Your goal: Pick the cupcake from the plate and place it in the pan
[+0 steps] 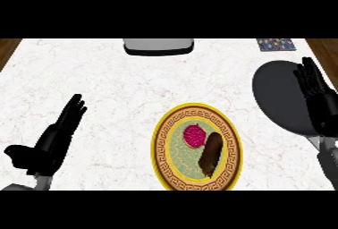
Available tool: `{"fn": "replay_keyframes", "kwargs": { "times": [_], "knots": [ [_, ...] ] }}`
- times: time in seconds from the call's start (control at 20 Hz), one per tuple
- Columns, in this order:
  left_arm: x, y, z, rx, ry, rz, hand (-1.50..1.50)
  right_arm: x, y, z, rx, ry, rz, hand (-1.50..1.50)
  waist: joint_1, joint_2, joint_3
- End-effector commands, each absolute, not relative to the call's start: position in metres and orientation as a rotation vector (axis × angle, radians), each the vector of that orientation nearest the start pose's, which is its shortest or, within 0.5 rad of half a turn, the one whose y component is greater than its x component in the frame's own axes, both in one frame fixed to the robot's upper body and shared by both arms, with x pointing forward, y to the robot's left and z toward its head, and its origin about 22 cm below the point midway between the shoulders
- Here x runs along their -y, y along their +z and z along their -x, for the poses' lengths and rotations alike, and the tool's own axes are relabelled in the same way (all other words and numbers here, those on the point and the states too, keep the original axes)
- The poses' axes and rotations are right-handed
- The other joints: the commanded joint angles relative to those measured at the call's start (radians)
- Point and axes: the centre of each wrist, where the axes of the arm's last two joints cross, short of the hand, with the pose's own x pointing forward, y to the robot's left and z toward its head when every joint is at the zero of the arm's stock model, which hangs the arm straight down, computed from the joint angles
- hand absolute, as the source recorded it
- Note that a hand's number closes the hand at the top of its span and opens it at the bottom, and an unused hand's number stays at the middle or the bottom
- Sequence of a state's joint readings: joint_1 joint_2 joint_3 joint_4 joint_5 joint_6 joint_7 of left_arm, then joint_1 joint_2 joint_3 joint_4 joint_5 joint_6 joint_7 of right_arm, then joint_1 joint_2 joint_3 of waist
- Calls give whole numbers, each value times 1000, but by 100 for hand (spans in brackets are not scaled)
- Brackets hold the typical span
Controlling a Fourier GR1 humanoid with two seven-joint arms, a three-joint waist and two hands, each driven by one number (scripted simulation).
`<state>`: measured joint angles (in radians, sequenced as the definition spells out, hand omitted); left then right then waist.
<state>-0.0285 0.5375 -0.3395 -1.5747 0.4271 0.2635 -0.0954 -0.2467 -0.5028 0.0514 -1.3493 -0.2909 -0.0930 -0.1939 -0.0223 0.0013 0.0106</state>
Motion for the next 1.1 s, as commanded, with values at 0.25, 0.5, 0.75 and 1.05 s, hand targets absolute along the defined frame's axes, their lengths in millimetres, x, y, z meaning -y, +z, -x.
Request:
{"fn": "replay_keyframes", "kwargs": {
  "times": [0.25,0.5,0.75,1.05],
  "knots": [
    [-233,37,-252,1727,-188,58,0,197,104,-324,1932,574,-743,150,102,7,-9],
    [-190,-1,-241,1690,-126,74,0,293,60,-326,1851,594,-506,-150,22,5,-10],
    [-203,12,-244,1694,-125,58,0,314,82,-329,1908,866,-358,-150,22,-1,-10],
    [-215,13,-235,1678,-144,60,0,291,131,-353,1855,1090,-282,-150,32,-3,-11]
  ]
}}
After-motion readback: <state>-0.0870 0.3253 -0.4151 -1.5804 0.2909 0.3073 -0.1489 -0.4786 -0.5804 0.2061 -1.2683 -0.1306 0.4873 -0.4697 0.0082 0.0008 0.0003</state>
